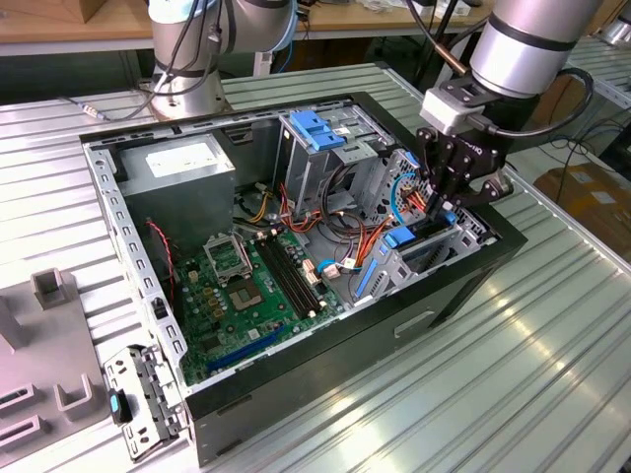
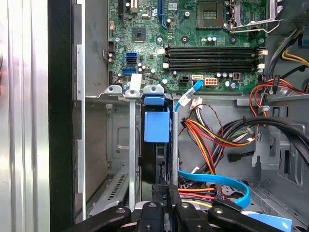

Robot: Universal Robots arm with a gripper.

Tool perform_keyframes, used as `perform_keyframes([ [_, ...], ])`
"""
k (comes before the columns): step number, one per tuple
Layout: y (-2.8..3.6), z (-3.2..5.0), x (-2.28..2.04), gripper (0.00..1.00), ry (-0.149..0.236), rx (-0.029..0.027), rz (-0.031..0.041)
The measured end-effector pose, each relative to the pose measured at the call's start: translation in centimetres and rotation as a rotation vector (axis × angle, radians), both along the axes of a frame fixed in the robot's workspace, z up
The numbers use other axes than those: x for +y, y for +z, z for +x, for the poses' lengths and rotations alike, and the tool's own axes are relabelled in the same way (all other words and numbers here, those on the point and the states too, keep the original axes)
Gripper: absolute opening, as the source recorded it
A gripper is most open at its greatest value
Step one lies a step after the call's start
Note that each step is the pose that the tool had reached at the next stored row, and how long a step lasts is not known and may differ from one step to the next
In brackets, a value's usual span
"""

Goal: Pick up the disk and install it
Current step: 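Insert the first disk wire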

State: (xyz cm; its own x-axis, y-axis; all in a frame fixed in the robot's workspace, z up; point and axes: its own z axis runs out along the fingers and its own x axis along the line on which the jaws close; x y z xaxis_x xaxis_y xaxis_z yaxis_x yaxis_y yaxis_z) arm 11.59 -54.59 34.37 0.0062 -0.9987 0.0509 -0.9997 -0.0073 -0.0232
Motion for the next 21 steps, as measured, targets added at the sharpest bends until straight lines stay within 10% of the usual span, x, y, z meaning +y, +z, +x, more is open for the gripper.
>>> perform_keyframes([
  [9,-0.32,-0.01,-0.03,0.18,0.0,0.0,0.0011],
  [15,0.8,0.0,-0.03,0.24,0.0,-0.0028,-0.0011],
  [21,0.82,-0.01,-0.03,0.11,0.0,-0.0029,-0.0012],
])
